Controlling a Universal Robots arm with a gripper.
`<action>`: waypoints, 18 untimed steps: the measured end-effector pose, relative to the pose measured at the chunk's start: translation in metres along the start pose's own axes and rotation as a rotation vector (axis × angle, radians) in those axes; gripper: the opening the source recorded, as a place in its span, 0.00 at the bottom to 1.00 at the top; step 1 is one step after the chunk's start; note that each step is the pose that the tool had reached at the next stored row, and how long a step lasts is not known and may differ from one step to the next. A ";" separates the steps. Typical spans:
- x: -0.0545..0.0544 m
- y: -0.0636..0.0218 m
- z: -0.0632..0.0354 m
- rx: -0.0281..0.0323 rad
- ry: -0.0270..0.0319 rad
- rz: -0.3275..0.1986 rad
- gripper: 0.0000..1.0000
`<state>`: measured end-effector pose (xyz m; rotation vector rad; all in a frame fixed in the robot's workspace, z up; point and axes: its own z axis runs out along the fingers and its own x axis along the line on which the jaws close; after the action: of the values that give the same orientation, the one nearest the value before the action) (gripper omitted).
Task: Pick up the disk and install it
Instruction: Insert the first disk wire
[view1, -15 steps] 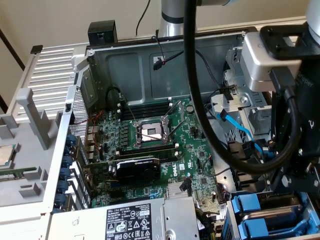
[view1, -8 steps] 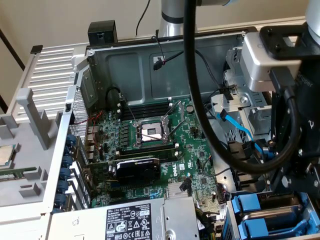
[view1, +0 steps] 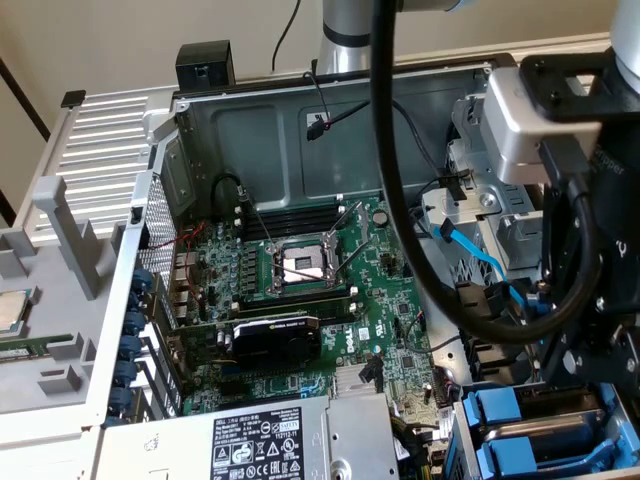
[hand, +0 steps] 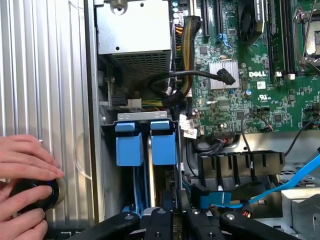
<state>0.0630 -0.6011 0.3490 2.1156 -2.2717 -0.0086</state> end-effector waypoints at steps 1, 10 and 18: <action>-0.001 0.0001 0.0003 0.0003 0.0032 0.000 0.17; -0.003 0.0002 0.0015 0.0017 0.0231 0.001 0.17; -0.003 0.0002 0.0041 0.0038 0.0298 0.001 0.17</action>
<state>0.0630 -0.5980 0.3449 2.1019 -2.2581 0.0271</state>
